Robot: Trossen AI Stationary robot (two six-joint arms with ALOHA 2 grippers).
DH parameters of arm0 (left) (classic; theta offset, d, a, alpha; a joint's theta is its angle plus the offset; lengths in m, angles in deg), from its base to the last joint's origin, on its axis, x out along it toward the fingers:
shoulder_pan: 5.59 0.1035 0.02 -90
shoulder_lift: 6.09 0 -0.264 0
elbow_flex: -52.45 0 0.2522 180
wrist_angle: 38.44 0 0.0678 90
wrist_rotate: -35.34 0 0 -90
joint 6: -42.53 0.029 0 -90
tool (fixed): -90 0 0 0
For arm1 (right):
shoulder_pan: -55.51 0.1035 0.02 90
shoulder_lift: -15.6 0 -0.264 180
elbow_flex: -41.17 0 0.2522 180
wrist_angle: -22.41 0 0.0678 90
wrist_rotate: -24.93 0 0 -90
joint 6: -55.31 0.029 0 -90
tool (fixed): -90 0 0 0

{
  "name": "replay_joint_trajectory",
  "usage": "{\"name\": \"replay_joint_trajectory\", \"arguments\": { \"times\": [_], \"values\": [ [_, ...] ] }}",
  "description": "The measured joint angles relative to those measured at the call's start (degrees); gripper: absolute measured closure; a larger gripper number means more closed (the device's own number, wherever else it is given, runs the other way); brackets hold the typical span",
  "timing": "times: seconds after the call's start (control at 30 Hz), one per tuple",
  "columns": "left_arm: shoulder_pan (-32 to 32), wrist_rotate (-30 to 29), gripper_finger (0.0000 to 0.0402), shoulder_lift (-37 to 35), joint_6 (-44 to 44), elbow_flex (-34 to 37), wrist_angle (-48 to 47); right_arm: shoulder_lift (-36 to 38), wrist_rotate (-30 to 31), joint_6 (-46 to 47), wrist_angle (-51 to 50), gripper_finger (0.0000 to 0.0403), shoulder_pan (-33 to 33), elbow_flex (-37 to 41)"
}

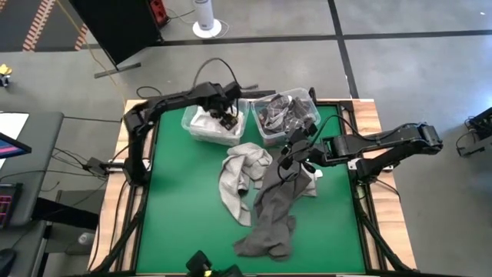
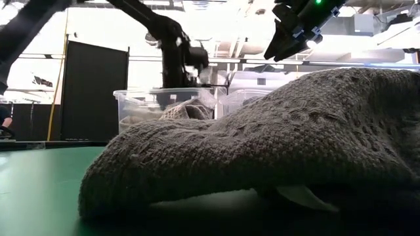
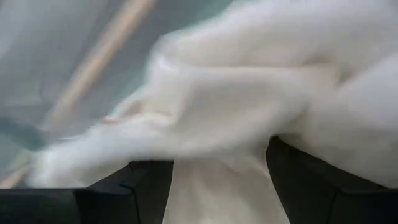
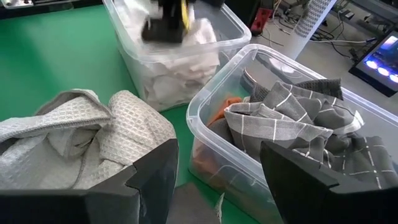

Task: Sort towels by color in basket
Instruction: Put the white microfiber towel into the left transparent bin, then put the black microfiber towel into the right transparent bin

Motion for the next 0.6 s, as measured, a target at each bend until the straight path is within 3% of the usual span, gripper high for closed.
{"name": "replay_joint_trajectory", "arguments": {
  "times": [0.6],
  "values": [
    [0.0,-0.7,0.0154,-21.5,3.4,-0.2,1.8,0.0,0.0,0.2,0.1,0.0143,-0.2,0.0]
  ]
}}
